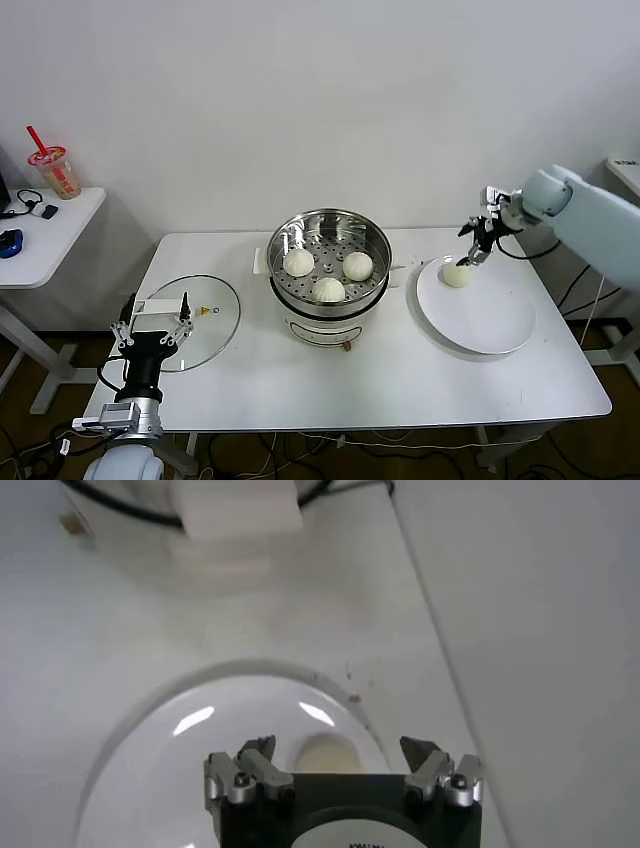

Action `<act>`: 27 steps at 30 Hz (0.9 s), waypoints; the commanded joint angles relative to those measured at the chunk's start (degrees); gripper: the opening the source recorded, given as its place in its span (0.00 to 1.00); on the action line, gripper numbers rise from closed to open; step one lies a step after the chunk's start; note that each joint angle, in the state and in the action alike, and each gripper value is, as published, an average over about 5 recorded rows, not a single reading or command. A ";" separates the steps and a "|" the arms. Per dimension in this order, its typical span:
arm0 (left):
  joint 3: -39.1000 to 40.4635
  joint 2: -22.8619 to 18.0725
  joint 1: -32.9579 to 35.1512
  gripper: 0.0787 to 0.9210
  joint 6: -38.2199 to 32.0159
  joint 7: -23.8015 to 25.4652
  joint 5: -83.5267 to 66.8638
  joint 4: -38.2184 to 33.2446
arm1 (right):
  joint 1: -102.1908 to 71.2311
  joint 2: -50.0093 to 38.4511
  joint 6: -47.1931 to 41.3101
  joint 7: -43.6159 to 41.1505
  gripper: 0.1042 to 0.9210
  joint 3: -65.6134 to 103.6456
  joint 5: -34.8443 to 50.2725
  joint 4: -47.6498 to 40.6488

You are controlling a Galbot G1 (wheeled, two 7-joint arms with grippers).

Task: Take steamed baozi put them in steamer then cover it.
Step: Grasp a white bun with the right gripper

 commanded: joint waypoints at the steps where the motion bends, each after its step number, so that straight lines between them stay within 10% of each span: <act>1: 1.43 -0.37 -0.52 0.88 0.11 -0.25 2.87 -0.99 | 20.21 -5.72 -4.82 0.02 0.88 -11.40 13.10 22.37; 11: 3.24 -0.45 -0.13 0.88 1.11 -1.35 2.30 -1.20 | 26.15 7.32 -9.48 4.20 0.88 -16.07 26.56 23.47; 27: 3.23 -0.18 -1.38 0.88 1.58 -0.85 2.52 -1.43 | 16.09 32.94 -8.81 3.61 0.88 -20.82 27.88 -1.03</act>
